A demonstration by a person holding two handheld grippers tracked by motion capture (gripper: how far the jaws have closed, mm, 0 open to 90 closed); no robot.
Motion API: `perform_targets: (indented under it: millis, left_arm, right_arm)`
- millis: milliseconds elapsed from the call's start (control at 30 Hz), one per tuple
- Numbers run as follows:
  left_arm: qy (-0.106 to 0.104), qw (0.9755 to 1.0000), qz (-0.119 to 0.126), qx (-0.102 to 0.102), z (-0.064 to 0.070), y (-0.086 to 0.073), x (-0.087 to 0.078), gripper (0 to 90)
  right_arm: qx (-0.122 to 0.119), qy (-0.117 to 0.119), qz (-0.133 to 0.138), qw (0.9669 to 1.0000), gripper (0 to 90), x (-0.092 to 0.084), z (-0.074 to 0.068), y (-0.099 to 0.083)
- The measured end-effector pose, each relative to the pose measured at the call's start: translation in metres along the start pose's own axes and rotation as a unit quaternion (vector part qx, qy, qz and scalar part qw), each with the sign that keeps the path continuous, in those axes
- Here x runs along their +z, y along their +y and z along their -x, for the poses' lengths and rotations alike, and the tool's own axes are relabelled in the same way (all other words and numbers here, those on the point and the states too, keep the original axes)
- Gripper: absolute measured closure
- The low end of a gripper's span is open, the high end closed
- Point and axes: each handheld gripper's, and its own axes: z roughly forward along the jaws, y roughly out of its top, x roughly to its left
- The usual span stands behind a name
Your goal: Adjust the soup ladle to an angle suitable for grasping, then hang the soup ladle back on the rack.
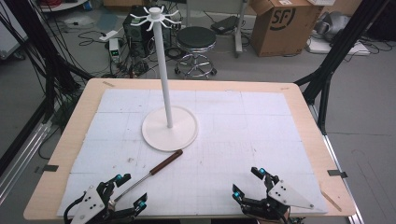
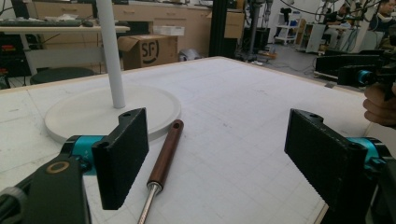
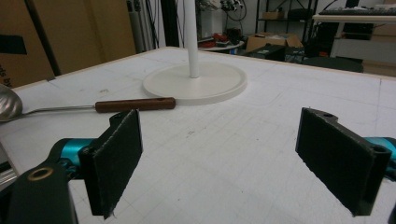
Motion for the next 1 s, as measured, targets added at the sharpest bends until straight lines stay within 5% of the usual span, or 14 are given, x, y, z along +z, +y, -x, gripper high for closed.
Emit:
perform_targets:
  millis: [833,1000]
  left_arm:
    - [0.002,1.0000,-0.002,0.006,0.001,0.000,0.001,22.6]
    - [-0.007,0.9998,-0.011,0.015,0.005,0.010,0.000,23.4]
  right_arm:
    - [-0.001,-0.001,0.002,1.0000,13.7,-0.001,-0.001,0.000]
    - [-0.001,0.001,0.002,1.0000,13.8,-0.001,0.000,0.000]
